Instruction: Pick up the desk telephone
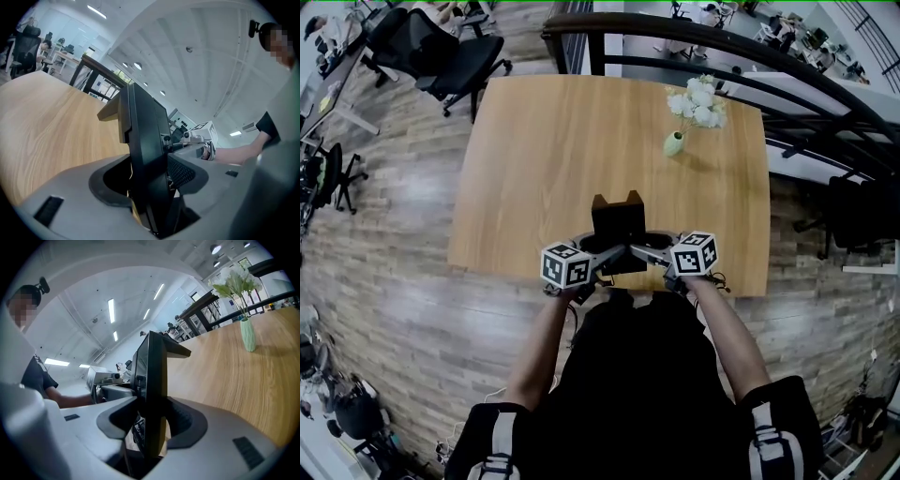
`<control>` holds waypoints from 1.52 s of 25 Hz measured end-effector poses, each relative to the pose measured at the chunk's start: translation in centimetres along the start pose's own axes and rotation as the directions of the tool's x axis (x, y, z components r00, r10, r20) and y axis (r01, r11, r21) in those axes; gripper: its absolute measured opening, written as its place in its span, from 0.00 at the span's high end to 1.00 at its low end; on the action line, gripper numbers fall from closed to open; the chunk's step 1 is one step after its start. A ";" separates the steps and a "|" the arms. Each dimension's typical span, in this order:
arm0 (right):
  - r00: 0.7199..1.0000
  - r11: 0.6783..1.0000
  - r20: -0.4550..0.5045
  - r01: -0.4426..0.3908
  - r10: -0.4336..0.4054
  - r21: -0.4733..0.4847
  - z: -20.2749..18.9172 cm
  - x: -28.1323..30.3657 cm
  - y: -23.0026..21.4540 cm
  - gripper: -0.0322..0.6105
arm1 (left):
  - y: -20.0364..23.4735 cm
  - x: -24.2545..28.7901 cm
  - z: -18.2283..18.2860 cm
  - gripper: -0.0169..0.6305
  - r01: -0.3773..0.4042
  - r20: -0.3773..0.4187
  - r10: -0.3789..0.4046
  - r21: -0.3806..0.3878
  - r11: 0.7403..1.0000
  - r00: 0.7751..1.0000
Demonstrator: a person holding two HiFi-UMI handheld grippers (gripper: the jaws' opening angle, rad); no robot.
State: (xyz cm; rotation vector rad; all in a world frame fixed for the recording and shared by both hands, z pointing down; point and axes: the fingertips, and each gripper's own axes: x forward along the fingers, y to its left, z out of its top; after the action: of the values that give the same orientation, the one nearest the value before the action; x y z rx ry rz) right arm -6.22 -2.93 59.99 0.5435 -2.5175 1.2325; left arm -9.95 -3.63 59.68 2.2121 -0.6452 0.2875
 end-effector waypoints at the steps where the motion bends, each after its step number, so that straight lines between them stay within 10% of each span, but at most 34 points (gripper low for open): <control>1: 1.000 1.000 -0.003 -0.001 0.001 -0.006 0.1 0.0 0.1 0.64 | 0.0 -0.1 0.1 0.57 0.001 0.006 -0.001 0.000 1.000 1.000; 38: 0.999 0.996 0.038 -0.015 0.019 -0.082 1.4 -1.0 1.4 0.64 | -1.5 -0.8 1.6 0.57 -0.026 0.031 0.024 0.067 0.997 0.999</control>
State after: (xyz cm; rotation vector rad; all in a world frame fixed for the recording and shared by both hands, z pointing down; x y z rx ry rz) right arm -6.11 -3.06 57.80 0.5321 -2.5966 1.1293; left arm -9.78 -3.69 57.38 2.2775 -0.6897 0.2931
